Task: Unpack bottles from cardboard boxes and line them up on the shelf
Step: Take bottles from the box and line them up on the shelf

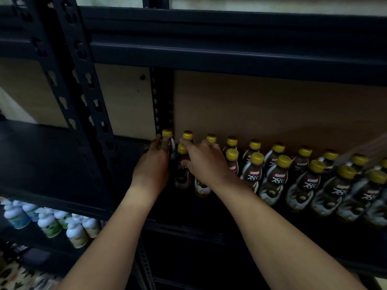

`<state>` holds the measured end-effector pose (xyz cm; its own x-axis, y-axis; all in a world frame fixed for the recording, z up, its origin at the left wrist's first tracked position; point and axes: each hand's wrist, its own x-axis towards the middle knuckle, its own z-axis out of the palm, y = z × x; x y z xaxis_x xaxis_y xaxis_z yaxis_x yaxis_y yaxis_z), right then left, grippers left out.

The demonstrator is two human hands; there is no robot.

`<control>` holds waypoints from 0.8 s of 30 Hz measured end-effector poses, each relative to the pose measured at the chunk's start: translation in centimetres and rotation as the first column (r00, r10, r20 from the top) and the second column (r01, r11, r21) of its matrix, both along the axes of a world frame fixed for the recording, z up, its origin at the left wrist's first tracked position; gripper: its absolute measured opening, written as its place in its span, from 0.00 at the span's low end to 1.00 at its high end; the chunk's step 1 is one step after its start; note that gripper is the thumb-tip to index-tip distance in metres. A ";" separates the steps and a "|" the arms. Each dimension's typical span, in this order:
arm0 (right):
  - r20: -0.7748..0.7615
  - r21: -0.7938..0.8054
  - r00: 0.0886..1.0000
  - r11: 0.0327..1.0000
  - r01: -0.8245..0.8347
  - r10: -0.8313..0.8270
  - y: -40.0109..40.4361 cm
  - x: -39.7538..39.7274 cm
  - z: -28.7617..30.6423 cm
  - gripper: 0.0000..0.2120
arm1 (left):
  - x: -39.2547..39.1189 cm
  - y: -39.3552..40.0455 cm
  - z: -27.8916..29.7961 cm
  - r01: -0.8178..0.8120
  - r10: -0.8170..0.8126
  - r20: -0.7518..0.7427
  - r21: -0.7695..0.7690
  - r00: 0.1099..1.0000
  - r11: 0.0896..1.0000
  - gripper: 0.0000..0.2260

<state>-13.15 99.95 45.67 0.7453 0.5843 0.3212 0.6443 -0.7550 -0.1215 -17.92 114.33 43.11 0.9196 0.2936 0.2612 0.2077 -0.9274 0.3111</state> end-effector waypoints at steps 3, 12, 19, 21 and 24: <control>0.011 -0.014 1.000 1.000 0.009 -0.009 0.1 0.0 -0.3 0.31 | -0.4 -0.5 -0.9 -0.010 0.010 0.007 0.004 1.000 1.000 0.45; 0.067 -0.034 0.998 0.999 0.021 -0.019 0.1 0.2 -1.5 0.32 | -0.6 -0.5 -1.9 0.009 -0.008 0.084 -0.002 0.996 1.000 0.42; 0.131 0.022 0.991 1.000 0.004 -0.006 -0.1 0.2 -2.6 0.35 | -0.7 -0.4 -2.3 0.037 -0.035 0.130 -0.018 0.991 0.999 0.42; 0.137 0.058 0.991 0.998 -0.010 0.002 -0.7 -0.3 -2.4 0.39 | -1.0 -0.5 -2.4 0.104 -0.096 0.209 -0.027 0.973 0.994 0.43; 0.088 0.149 0.996 0.989 -0.002 -0.011 -2.4 -0.7 -1.8 0.43 | -1.7 -1.0 -2.9 0.266 -0.251 0.410 0.021 0.877 0.964 0.42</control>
<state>-13.81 97.59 43.90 0.7128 0.5215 0.4691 0.6540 -0.7357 -0.1760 -19.63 113.28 40.18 0.7798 0.0754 0.6215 -0.1896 -0.9176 0.3493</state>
